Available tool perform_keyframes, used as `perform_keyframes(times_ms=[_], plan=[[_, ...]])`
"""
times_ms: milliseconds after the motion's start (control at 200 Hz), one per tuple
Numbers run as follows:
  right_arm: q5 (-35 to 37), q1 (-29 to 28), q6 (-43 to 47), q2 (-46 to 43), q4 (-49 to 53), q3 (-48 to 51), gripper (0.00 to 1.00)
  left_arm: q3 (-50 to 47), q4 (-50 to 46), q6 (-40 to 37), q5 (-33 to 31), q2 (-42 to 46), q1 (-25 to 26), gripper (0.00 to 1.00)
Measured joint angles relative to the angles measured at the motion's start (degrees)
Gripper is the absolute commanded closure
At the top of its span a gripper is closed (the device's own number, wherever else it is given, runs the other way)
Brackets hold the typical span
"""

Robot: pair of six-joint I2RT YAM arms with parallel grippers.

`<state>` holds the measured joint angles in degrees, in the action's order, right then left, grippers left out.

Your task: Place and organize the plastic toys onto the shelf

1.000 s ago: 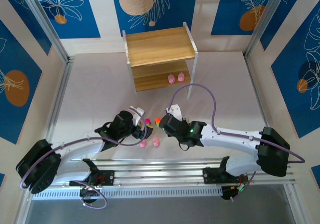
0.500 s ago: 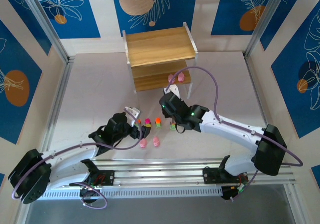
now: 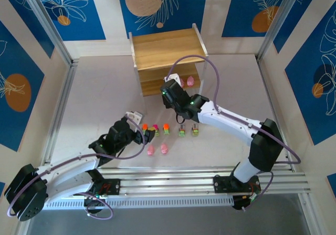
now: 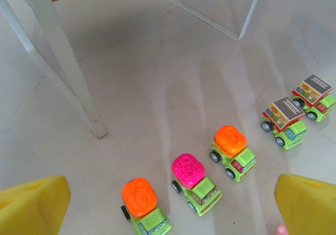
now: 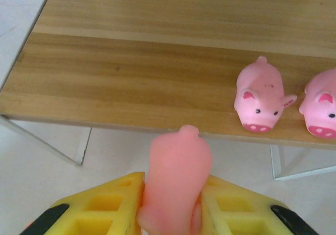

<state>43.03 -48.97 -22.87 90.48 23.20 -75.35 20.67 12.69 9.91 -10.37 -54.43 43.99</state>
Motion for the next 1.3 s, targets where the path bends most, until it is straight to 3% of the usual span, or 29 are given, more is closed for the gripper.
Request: perform_keyframes(times_ms=[680,1301], plan=[[-1.6,4.8,0.7,9.0,0.0,-7.3,0.71,0.0,0.0,-0.4,-0.9,-0.1,0.0,0.00],[-1.0,5.6,2.0,12.1,-1.6,-9.5,0.69,0.0,0.0,-0.8,-0.8,-0.9,0.0,0.00]])
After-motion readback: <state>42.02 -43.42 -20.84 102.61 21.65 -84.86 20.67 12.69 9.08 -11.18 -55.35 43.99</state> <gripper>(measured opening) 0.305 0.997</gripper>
